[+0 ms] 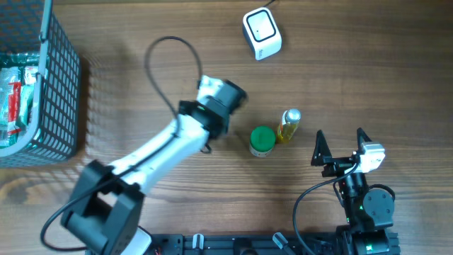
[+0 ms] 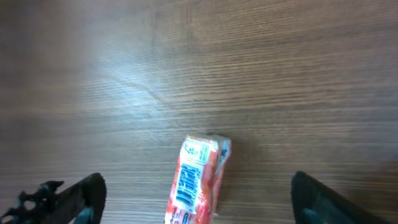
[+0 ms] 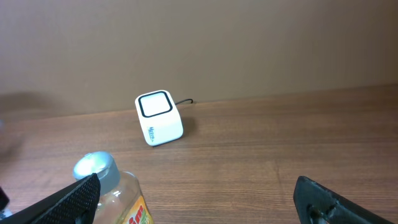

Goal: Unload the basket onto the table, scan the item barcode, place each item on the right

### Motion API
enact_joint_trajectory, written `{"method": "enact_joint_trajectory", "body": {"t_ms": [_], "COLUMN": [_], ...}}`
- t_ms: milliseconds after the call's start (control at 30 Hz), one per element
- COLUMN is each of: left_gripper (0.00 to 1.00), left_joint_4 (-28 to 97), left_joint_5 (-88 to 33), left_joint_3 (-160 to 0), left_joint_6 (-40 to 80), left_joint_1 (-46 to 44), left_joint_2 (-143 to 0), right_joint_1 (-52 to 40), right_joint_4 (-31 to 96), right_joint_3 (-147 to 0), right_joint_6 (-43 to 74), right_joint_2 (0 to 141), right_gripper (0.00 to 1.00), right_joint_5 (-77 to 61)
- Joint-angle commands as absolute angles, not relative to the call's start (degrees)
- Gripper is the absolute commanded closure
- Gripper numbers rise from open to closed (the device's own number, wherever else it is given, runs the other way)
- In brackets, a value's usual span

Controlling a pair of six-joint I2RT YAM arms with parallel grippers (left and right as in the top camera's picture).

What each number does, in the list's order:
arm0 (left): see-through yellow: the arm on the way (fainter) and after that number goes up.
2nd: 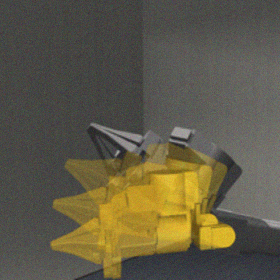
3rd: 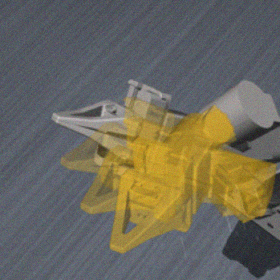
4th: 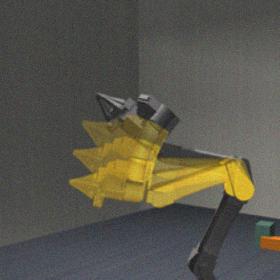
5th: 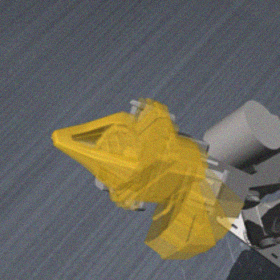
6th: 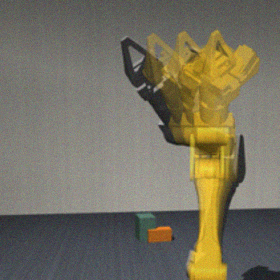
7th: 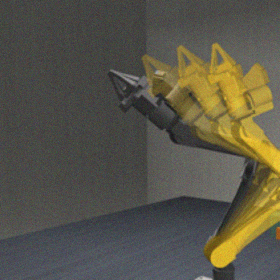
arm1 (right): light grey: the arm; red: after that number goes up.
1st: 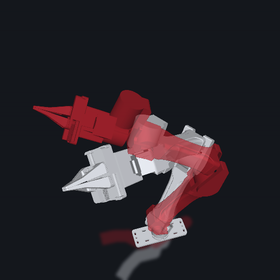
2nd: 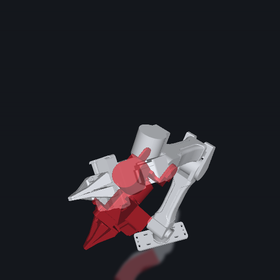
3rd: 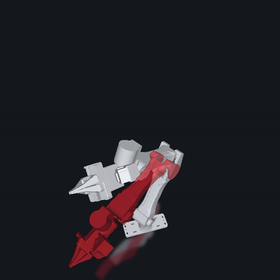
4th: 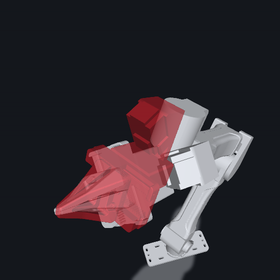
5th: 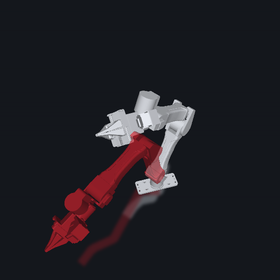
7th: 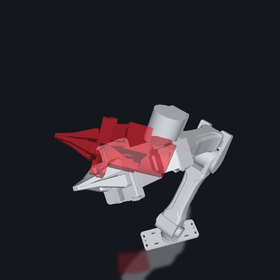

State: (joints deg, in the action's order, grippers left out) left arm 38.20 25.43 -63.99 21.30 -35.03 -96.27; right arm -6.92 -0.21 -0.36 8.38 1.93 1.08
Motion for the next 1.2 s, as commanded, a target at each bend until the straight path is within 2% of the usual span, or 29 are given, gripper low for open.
{"method": "enact_joint_trajectory", "body": {"t_ms": [0, 200, 400, 467, 567, 733, 900, 1000, 1067, 1167], "left_gripper": [0.08, 0.16, 0.19, 0.25, 0.27, 0.37, 0.72, 0.74, 0.68, 0.68], "left_joint_4": [38.7, 40.2, 40.9, 41.0, 40.7, 40.3, 39.4, 39.1, 38.9, 38.0], "left_joint_5": [2.9, -8.1, -7.8, -6.1, -4.4, -4.4, -4.4, -4.4, -4.5, -4.4], "left_joint_3": [-64.6, -64.5, -64.5, -64.5, -64.5, -64.5, -64.5, -64.5, -64.5, -64.5], "left_joint_6": [18.6, 11.5, 10.3, 10.3, 10.3, 10.9, 10.9, 10.9, 10.9, 10.9], "left_joint_1": [-25.9, -18.5, -19.9, -20.0, -20.0, -20.1, -20.4, -20.6, -20.9, -22.3], "left_joint_2": [-96.1, -98.8, -101.1, -101.6, -102.8, -105.5, -106.6, -106.6, -106.6, -106.6], "right_joint_1": [-6.7, -6.7, -6.7, -6.7, -6.7, -6.7, -6.7, -6.7, -6.7, -6.7], "right_joint_4": [-0.4, -0.4, -0.4, -0.4, -0.4, -0.4, -0.4, -0.4, -0.4, -0.4], "right_joint_3": [-0.3, -0.3, -0.3, -0.3, -0.3, -0.3, -0.3, -0.3, -0.3, -0.3], "right_joint_6": [9.1, 9.2, 9.1, 9.1, 9.1, 9.1, 9.2, 9.1, 9.1, 9.1], "right_joint_2": [1.9, 1.9, 1.9, 1.9, 1.9, 1.9, 1.9, 1.9, 1.9, 1.9], "right_gripper": [0.00, 0.00, 0.00, 0.00, 0.00, 0.00, 0.00, 0.00, 0.00, 0.00], "right_joint_5": [0.3, 0.3, 0.3, 0.3, 0.3, 0.3, 0.3, 0.3, 0.3, 0.3]}}
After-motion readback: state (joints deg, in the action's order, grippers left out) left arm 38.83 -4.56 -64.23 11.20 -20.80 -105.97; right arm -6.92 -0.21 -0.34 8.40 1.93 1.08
